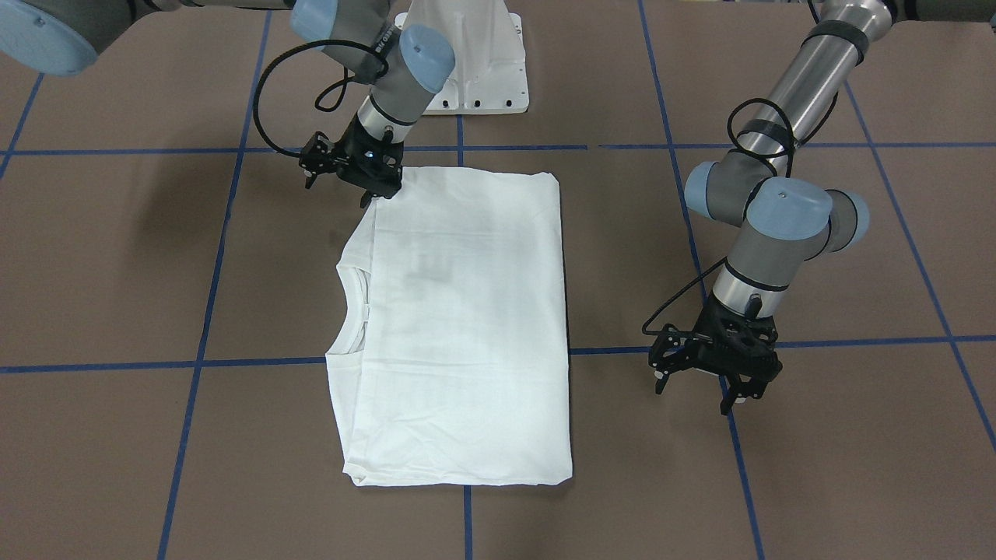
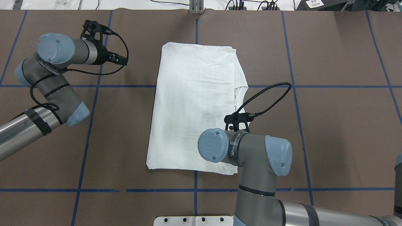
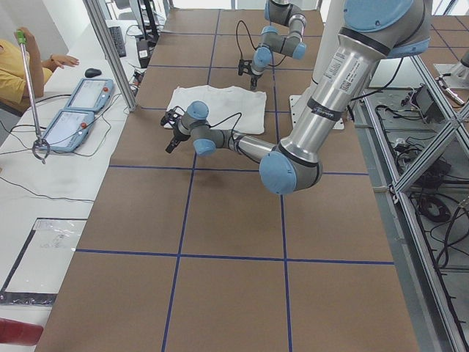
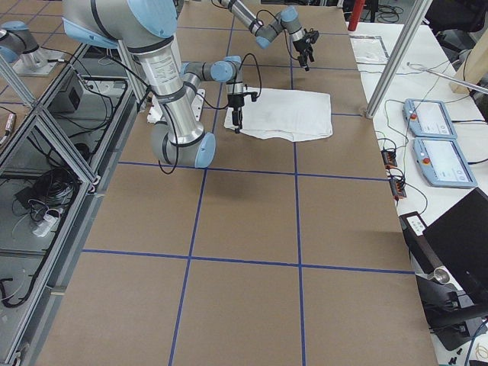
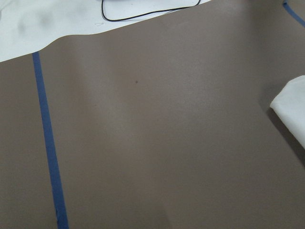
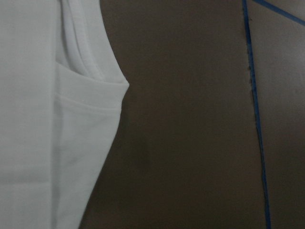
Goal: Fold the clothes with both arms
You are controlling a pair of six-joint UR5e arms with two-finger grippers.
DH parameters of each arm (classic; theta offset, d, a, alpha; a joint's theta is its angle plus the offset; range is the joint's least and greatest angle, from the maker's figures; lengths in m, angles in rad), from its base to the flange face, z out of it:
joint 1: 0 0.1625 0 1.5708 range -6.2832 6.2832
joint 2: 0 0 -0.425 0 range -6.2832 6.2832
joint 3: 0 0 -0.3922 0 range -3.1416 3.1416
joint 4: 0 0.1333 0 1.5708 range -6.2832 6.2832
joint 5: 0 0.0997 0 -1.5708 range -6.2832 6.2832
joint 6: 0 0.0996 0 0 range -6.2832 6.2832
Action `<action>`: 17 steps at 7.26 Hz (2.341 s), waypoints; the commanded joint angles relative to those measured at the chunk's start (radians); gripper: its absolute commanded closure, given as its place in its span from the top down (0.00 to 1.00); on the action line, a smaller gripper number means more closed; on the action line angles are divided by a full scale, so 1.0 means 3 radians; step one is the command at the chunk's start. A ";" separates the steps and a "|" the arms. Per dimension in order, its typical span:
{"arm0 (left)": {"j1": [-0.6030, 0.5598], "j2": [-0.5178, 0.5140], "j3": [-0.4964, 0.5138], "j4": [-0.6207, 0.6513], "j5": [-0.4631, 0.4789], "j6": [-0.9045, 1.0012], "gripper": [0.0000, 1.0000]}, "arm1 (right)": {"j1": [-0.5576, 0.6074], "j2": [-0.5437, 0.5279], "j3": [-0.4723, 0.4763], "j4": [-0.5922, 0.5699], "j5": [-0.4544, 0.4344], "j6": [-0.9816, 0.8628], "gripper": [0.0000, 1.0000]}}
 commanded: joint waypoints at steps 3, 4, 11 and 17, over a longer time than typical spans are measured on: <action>0.0019 0.0187 -0.0469 0.0045 -0.0214 -0.0349 1.00 | 0.0041 -0.0594 0.1040 0.0906 0.0002 -0.0023 1.00; 0.0024 0.0401 -0.0796 0.0055 -0.0291 -0.0411 1.00 | 0.0041 -0.0855 0.1113 0.1382 -0.0013 0.0013 1.00; 0.1530 0.1277 -0.2036 0.0045 0.0559 -0.2521 1.00 | -0.0592 -0.1640 0.1231 0.2910 -0.1051 0.1976 1.00; 0.2034 0.1073 -0.1858 0.0060 0.0803 -0.2647 1.00 | -0.0664 -0.1650 0.1190 0.2910 -0.1164 0.2008 1.00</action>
